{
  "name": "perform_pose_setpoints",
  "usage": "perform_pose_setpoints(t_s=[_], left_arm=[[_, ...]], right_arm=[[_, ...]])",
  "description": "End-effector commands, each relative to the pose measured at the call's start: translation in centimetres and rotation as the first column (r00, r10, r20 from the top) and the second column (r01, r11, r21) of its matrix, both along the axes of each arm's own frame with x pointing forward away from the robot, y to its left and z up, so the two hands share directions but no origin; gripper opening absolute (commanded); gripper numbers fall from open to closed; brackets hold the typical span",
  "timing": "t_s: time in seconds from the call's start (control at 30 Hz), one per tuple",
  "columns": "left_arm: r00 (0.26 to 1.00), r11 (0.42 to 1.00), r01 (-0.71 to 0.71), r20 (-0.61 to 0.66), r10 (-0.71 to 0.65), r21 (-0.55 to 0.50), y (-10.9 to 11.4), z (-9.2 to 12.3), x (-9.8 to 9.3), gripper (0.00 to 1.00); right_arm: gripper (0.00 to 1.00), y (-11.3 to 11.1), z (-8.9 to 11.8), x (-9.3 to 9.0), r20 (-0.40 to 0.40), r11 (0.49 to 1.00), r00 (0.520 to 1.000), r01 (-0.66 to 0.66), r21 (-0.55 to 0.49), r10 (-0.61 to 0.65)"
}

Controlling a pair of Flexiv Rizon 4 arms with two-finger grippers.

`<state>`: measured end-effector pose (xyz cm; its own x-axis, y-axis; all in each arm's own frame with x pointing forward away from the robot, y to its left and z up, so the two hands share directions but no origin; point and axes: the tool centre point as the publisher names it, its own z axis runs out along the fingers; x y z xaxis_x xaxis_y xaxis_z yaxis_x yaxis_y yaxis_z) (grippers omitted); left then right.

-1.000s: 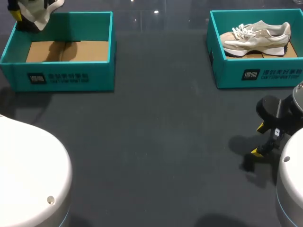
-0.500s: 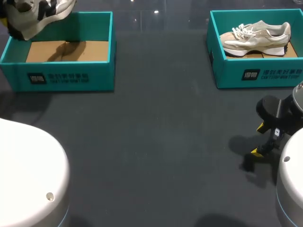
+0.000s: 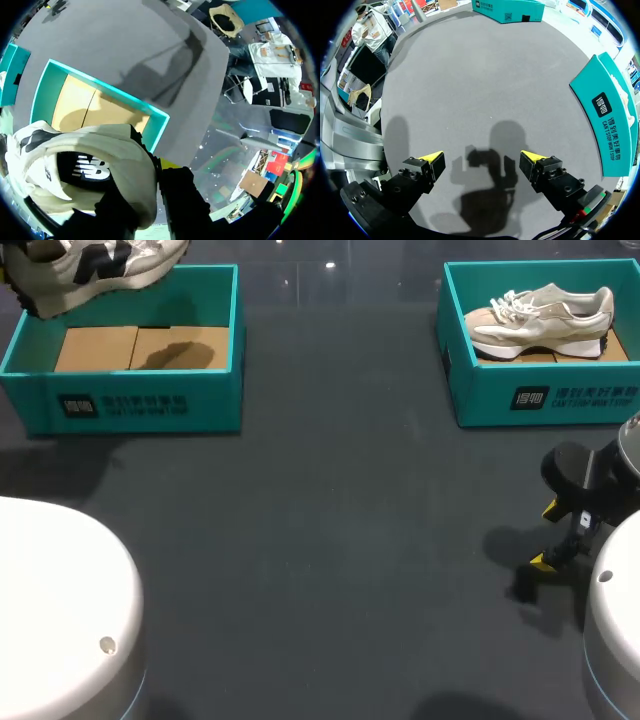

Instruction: Take the shoe out of the shoebox, open the shoe tongue, remove and reinsert the insole, then place the shoe into the shoebox

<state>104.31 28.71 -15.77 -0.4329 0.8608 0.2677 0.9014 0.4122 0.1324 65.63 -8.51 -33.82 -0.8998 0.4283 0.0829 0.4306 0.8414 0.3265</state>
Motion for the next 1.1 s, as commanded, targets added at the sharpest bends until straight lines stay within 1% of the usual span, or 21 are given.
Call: perform_pose_setpoints(t_s=[0.03,0.07,0.1,0.4,0.47,0.53,0.57,0.63,0.67,0.9,1.1], left_arm=[[0.974,0.970,0.214,-0.107,-0.201,0.118,-0.2,0.4,1.9,0.00],[0.978,0.972,0.192,-0.107,-0.178,0.135,0.0,0.4,2.3,0.00],[0.986,0.983,0.133,-0.116,-0.118,0.128,0.3,0.4,2.6,0.00],[0.986,0.983,0.133,-0.116,-0.118,0.128,0.3,0.4,2.6,0.00],[0.980,0.975,0.180,-0.112,-0.165,0.133,0.4,0.3,3.2,0.00],[0.963,0.958,0.259,-0.108,-0.246,0.123,0.5,-0.1,3.7,0.00],[0.963,0.959,0.254,-0.123,-0.239,0.126,0.5,-0.4,4.1,0.00],[0.952,0.946,0.298,-0.118,-0.283,0.127,0.5,-0.9,4.5,0.00],[0.951,0.948,0.297,-0.124,-0.282,0.118,0.6,-1.0,4.8,0.00],[0.928,0.916,0.372,-0.053,-0.368,0.152,0.8,-1.4,4.5,0.00],[0.898,0.888,0.440,-0.050,-0.437,0.135,1.3,-2.0,4.5,0.00]], right_arm=[[1.00,0.0,0.1,-0.2,0.001,1.000,1.000,0.001,-0.002,-0.001],[1.00,0.0,0.1,-0.2,0.001,1.000,1.000,0.001,-0.002,-0.001],[1.00,0.0,0.1,-0.2,0.001,1.000,1.000,0.001,-0.002,-0.001],[1.00,0.0,0.1,-0.2,0.001,1.000,1.000,0.001,-0.002,-0.001],[1.00,0.0,0.1,-0.2,0.001,1.000,1.000,0.001,-0.002,-0.001],[1.00,0.0,0.1,-0.2,0.001,1.000,1.000,0.001,-0.002,-0.001],[1.00,0.0,0.1,-0.2,0.001,1.000,1.000,0.001,-0.002,-0.001],[1.00,0.0,0.1,-0.2,0.001,1.000,1.000,0.001,-0.002,-0.001],[1.00,0.0,0.1,-0.2,0.001,1.000,1.000,0.001,-0.002,-0.001],[1.00,0.0,0.1,-0.2,0.001,1.000,1.000,0.001,-0.002,-0.001],[1.00,0.0,0.1,-0.2,0.001,1.000,1.000,0.001,-0.002,-0.001]])
